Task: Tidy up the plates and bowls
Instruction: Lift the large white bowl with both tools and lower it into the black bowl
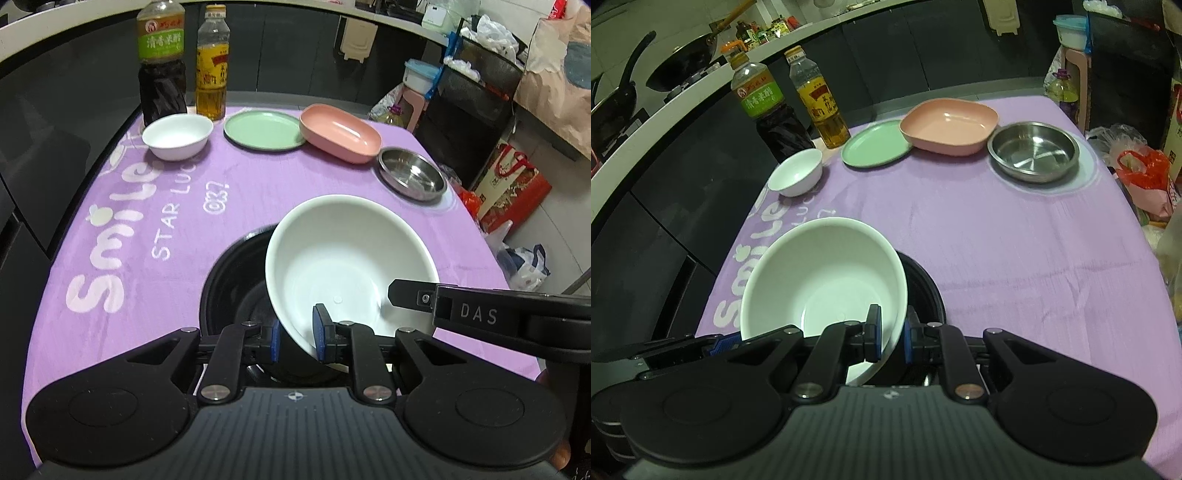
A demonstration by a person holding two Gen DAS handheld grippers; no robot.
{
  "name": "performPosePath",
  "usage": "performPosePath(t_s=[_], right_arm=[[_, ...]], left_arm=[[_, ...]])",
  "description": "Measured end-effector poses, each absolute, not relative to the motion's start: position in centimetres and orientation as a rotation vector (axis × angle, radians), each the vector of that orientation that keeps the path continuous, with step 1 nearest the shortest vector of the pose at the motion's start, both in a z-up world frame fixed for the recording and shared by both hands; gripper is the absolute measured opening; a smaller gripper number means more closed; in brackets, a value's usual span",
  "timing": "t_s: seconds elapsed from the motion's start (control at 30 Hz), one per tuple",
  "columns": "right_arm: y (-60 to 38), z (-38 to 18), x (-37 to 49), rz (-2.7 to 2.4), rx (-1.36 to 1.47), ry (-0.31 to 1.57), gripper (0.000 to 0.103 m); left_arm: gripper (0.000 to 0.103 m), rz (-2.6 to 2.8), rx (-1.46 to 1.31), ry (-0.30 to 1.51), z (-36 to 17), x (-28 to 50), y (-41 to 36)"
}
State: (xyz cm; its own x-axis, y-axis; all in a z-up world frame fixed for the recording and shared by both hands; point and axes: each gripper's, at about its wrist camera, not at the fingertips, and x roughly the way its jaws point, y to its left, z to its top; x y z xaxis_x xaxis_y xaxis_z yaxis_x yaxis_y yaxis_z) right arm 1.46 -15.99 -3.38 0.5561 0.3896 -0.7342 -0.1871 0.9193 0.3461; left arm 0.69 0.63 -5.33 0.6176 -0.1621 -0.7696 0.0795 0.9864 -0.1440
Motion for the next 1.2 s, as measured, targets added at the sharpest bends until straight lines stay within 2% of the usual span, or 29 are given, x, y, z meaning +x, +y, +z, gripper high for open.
performPosePath(t_s=[0.6,1.2], right_arm=[[-15.9,-5.6,1.3,0.344,0.220,0.987,0.010],[-16.2,-5.6,1.3,0.324,0.234,0.979,0.010]], left_arm=[[0.016,-0.118,-0.099,0.986,-7.3,1.0,1.2],[0.017,-0.093,-0.079,0.998,-7.6,1.1,1.5]])
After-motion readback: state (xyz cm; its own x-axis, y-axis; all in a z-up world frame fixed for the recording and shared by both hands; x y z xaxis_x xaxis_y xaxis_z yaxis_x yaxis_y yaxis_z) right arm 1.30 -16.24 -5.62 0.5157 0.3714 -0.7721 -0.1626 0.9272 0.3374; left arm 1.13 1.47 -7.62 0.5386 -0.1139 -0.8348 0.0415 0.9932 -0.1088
